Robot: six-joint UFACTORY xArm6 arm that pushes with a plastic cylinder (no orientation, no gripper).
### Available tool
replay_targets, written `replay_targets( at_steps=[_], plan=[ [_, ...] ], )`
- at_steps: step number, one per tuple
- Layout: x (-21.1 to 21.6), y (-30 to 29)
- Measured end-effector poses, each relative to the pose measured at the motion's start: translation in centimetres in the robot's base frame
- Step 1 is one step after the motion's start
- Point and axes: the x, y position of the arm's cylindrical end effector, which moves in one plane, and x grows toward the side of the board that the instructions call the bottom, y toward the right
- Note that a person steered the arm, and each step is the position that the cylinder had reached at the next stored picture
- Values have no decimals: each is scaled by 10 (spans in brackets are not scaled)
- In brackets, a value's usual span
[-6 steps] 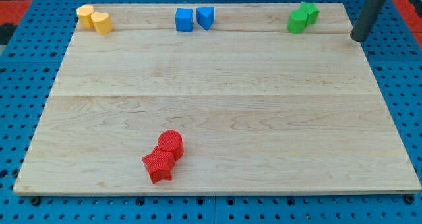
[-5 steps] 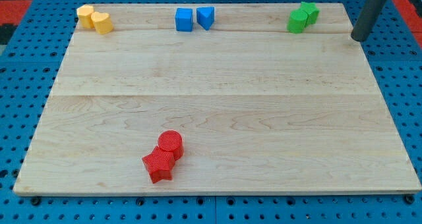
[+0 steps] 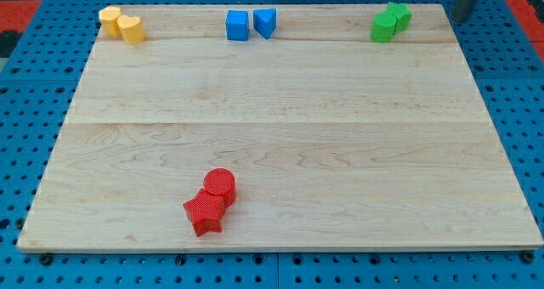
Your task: Push the green star and the green circle down a bit
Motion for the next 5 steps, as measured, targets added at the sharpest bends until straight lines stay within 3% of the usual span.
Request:
replay_targets(
  at_steps=[2,3,5],
  plan=[
    [0,-88],
    [29,-124],
    [136,-144]
  ],
)
